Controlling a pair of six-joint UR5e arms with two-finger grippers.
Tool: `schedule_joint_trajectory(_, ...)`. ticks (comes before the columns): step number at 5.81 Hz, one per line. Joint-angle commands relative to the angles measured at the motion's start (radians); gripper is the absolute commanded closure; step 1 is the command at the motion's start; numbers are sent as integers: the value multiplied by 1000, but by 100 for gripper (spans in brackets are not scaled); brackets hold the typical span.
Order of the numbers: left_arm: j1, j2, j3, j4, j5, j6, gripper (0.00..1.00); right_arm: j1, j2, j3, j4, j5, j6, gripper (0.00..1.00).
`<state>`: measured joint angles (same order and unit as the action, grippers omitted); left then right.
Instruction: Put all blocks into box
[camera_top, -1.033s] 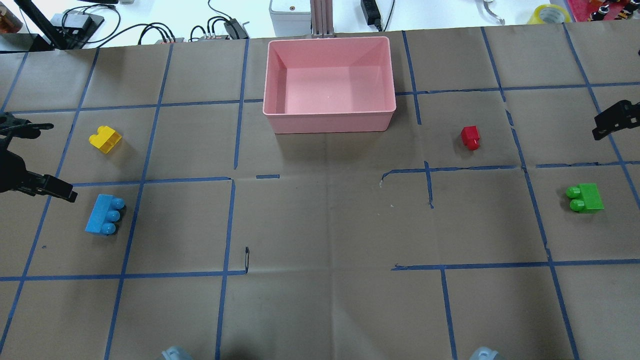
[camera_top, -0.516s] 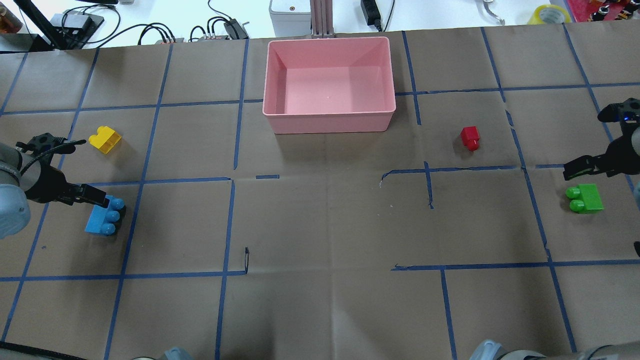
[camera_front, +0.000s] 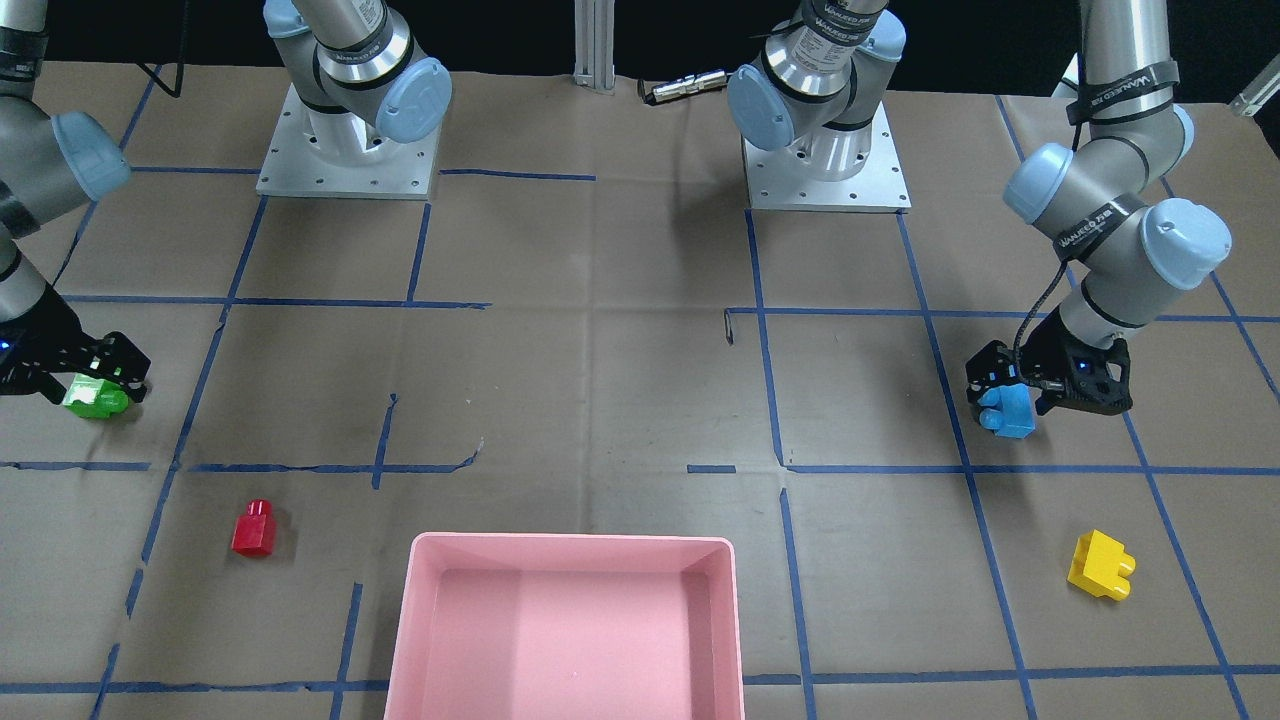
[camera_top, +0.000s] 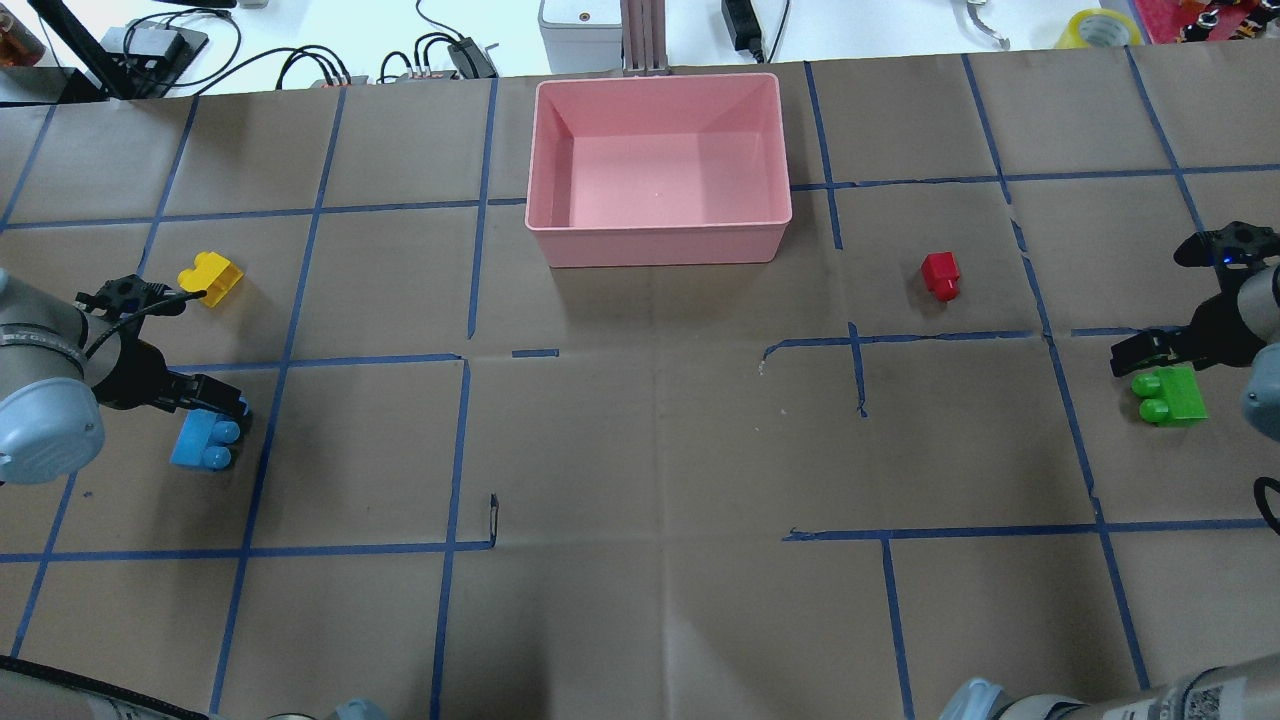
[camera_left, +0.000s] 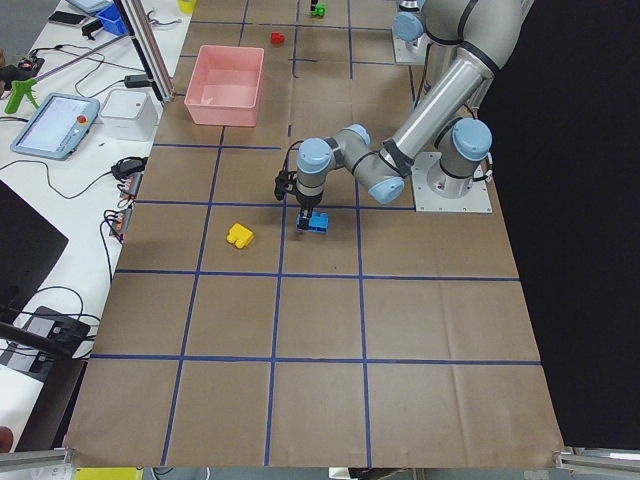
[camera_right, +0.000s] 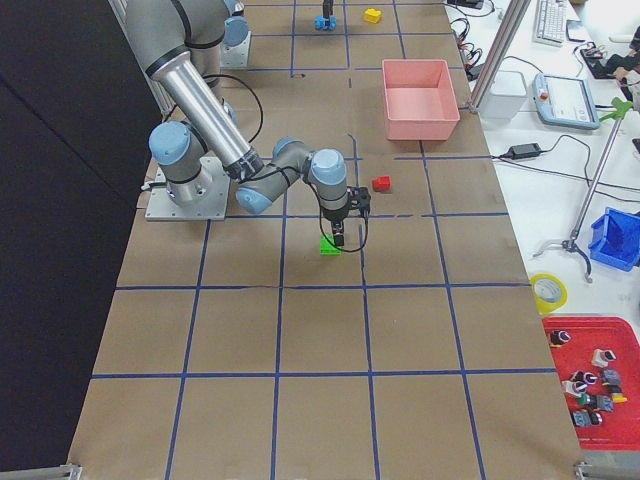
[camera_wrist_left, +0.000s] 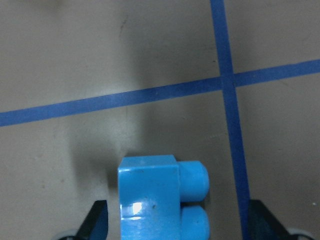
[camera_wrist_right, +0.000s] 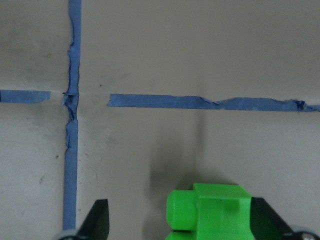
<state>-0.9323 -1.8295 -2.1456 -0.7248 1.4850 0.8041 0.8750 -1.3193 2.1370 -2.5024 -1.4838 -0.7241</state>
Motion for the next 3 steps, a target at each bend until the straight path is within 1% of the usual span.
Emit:
schedule_joint_trajectory(1, 1, -31, -7, 48, 6, 16, 3, -39, 6, 0, -4, -6, -29, 1)
schedule_joint_trajectory(2, 1, -40, -5, 60, 8, 17, 3, -40, 8, 1, -3, -10, -31, 1)
schedule_joint_trajectory(3, 1, -42, -5, 62, 8, 15, 8, -41, 26, 3, -4, -10, -31, 1)
